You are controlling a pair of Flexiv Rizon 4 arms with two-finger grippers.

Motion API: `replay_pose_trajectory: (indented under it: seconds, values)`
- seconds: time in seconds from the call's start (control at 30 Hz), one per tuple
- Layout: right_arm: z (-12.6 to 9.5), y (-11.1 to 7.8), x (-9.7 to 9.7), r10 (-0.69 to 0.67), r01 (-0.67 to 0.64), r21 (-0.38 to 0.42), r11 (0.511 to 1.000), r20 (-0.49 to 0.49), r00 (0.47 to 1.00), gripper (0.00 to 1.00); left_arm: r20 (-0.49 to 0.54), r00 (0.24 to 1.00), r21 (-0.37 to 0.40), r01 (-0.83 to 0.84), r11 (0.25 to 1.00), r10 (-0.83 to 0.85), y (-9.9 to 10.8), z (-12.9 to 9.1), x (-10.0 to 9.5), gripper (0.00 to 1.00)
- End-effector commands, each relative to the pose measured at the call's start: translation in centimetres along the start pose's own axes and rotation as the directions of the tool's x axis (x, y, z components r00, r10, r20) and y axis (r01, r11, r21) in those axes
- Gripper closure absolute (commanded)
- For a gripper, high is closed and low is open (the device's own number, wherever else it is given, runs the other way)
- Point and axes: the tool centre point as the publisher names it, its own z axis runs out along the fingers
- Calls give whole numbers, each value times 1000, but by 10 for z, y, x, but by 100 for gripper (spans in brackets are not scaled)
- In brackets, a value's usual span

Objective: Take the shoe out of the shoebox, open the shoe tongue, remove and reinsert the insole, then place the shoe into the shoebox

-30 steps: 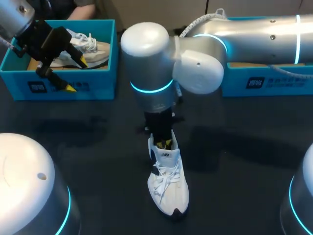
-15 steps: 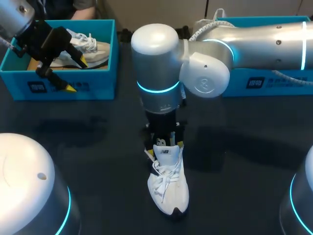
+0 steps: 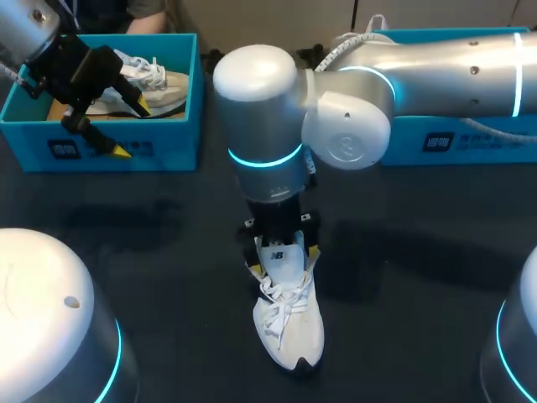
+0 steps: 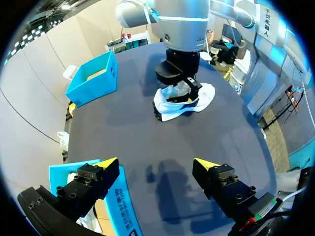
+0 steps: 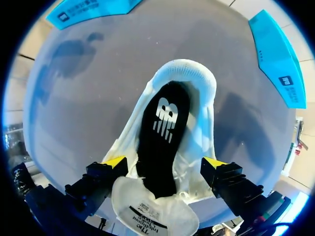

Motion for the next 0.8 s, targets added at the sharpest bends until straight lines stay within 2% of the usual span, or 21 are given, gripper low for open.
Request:
replay_pose_trajectory:
  seconds: [0.03,0.3,0.53,0.8]
  values:
    - [-10,-3,2,-1,1,-18,1000,30,1000,0,0,1000,-3,0,1000,0,0,0,0,0]
    - [-12,0,2,-5,6,-7,1000,23,1000,0,0,1000,-3,0,1000,0,0,0,0,0]
    - [-9,-11,5,27,-27,11,1000,3,1000,0,0,1000,-3,0,1000,0,0,0,0,0]
    - [-25,-27,16,70,-71,17,997,45,997,0,0,1000,-3,0,1000,0,0,0,0,0]
